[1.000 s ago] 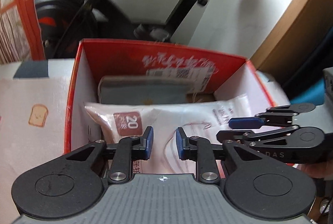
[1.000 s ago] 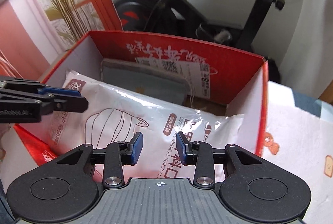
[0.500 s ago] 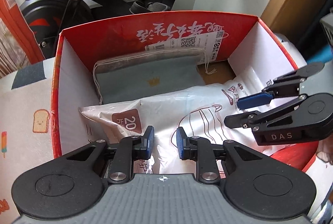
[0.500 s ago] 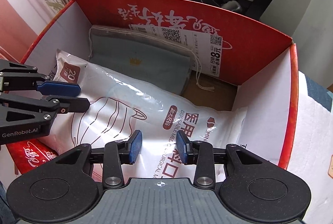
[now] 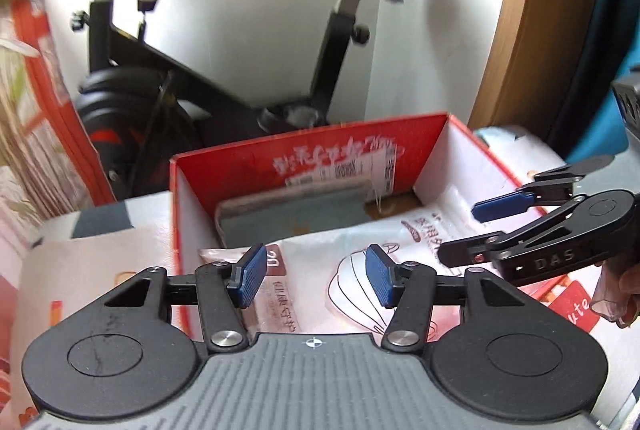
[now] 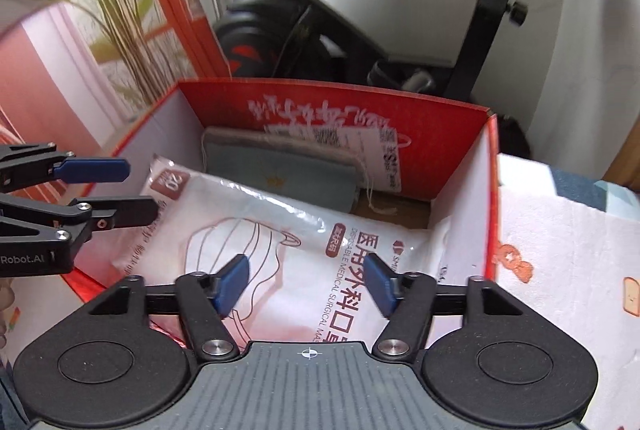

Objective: Organize soft objects
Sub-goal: 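Move both tools back down toward the items beside the box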

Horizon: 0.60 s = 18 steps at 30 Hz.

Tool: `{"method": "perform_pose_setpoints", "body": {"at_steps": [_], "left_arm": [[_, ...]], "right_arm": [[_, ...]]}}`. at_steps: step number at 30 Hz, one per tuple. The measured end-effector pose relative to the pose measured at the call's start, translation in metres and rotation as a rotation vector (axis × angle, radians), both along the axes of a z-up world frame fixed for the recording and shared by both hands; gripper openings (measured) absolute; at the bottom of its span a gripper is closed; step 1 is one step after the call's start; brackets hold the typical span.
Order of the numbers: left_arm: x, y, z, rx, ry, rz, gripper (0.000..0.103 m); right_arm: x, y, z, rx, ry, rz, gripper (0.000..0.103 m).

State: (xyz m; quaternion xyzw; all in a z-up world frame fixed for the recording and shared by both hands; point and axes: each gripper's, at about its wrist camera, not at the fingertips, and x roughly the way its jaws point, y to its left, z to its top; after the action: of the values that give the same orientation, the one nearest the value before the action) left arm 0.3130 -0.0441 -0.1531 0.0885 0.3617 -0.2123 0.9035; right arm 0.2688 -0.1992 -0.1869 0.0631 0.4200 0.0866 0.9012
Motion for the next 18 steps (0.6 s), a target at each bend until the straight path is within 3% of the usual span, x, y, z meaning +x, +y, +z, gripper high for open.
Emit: {"method": "perform_pose_setpoints", "body": {"at_steps": [2,6,9,18], "left_arm": [[-0.013,0.008,0.007,-0.018,-0.034,0.017,0.066],[-0.037,0.025,0.02,-0.039,-0.094,0.05,0.083],[-0.055,0.037,0.023,-0.066,-0.117,0.072,0.103],[-0.093,0.063,0.012,-0.136,-0.082,0.141,0.103]], "right_arm": [[-0.015,-0.003,0.009,-0.004,-0.049,-0.021,0.073],[-0.043,-0.009,0.023,-0.005,-0.148,-0.059,0.099],[-0.064,-0.013,0.029,0.006,-0.199,-0.071,0.103],[-0.119,-0.009,0.029,0.068,-0.281,-0.075,0.103]]}}
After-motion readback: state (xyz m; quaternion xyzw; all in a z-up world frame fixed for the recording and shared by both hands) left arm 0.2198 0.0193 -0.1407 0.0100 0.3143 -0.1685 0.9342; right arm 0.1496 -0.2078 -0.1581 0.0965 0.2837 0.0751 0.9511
